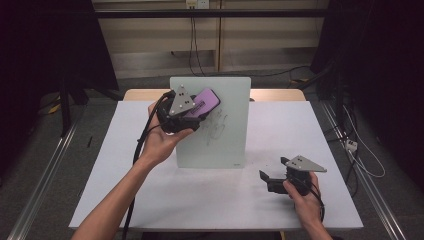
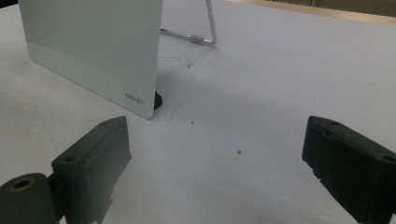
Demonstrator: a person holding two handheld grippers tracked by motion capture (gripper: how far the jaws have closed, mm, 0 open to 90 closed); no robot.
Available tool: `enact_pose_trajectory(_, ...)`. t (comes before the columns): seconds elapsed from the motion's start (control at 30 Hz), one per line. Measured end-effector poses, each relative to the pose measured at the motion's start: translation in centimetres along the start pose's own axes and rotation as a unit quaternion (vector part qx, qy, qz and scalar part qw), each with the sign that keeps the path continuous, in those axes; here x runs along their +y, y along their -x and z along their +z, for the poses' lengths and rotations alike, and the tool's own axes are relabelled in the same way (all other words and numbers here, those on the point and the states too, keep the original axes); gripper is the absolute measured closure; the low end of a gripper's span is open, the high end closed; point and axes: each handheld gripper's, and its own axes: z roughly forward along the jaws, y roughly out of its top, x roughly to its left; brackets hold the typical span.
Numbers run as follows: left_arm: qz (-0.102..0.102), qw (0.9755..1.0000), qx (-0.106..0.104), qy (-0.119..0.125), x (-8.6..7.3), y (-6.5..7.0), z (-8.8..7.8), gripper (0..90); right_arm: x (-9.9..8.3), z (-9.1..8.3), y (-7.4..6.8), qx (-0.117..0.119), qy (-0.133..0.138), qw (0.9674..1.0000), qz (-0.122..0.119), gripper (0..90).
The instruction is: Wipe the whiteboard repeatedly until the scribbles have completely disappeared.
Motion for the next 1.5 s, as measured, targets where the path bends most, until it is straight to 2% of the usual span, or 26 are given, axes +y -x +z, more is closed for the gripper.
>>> enact_pose_trajectory(0.23, 0.008, 0.9999, 0.008, -0.007, -0.1, 0.4, 0.2, 41.2, 0.0, 0.0, 0.0, 0.000, -0.002, 1.0000, 0.000, 7.7)
enact_pose_trajectory(0.57, 0.006, 0.9999, 0.001, -0.009, -0.4, 0.9, 0.7, 41.2, 0.0, 0.0, 0.0, 0.000, -0.002, 1.0000, -0.001, 7.9)
enact_pose_trajectory(1.33, 0.017, 0.9993, -0.020, -0.028, -1.1, 2.3, 1.6, 41.1, 0.0, 0.0, 0.0, 0.000, -0.003, 1.0000, -0.001, 7.9)
enact_pose_trajectory(1.5, 0.012, 0.9992, -0.022, -0.030, -1.1, 2.5, 1.8, 41.1, 0.0, 0.0, -0.1, 0.000, -0.003, 1.0000, -0.001, 7.9)
